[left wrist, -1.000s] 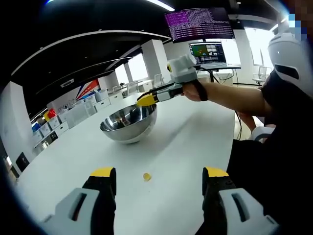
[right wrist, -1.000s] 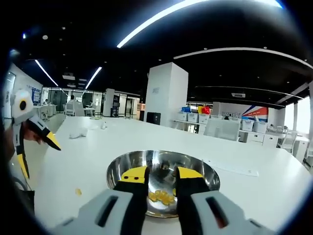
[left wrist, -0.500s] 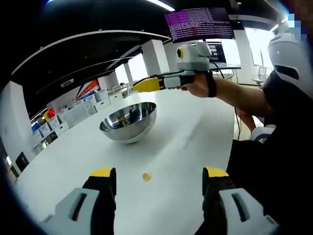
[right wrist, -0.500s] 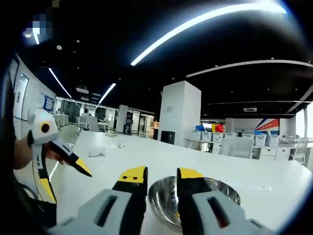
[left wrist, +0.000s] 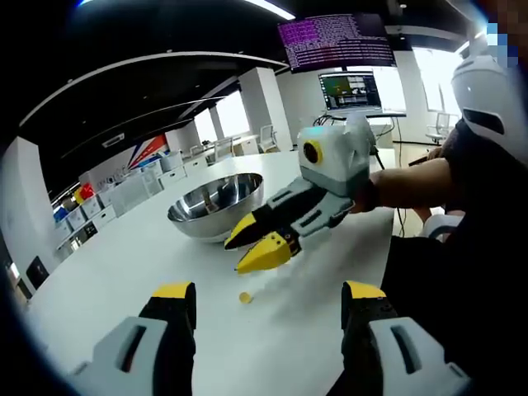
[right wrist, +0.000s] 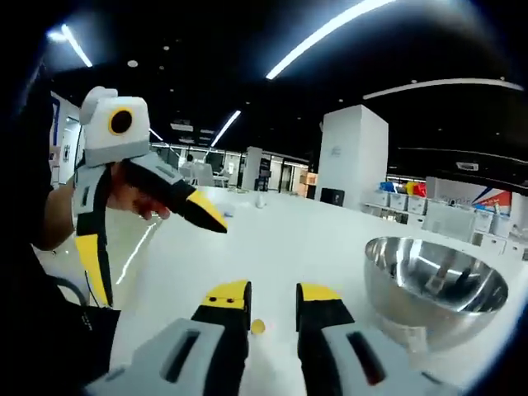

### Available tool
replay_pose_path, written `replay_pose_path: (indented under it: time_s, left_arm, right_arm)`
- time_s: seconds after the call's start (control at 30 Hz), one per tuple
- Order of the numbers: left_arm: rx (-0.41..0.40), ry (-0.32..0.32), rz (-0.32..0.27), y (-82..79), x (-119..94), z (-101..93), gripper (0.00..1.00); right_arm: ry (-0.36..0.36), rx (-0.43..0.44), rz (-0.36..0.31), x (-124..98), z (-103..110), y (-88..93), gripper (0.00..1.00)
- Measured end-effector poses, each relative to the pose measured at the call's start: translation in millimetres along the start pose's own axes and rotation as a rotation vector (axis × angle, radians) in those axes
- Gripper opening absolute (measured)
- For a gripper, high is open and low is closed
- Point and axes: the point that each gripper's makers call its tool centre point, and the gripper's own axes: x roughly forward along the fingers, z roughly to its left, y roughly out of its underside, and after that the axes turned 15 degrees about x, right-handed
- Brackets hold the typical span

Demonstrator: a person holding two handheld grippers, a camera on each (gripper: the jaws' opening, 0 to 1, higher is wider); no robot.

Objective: Pick up the QQ candy scattered on the table and place it into the stainless steel bowl on the table

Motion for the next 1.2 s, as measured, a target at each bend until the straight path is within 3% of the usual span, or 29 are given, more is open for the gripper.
replay_pose_path:
  time_s: [0.17, 0.57, 1.2]
  left_arm:
    - [-0.005, -0.003, -0.003, 1.1, -2.0, 0.8, 0.71]
    - [-0.005, -0.01, -0.008, 2.0, -2.5, 5.3, 0.71]
    - [-0.006, -0.003, -0.004, 3.3, -0.4, 4.1, 0.71]
  right_arm:
    - [-0.012, -0.004, 0.044, 11.2, 4.8, 17.3, 0.18]
    - [0.013, 0.009, 0.11, 15.0, -2.3, 38.4, 0.16]
    - [0.031, -0.035, 0.132, 16.4, -4.8, 45.8, 0.08]
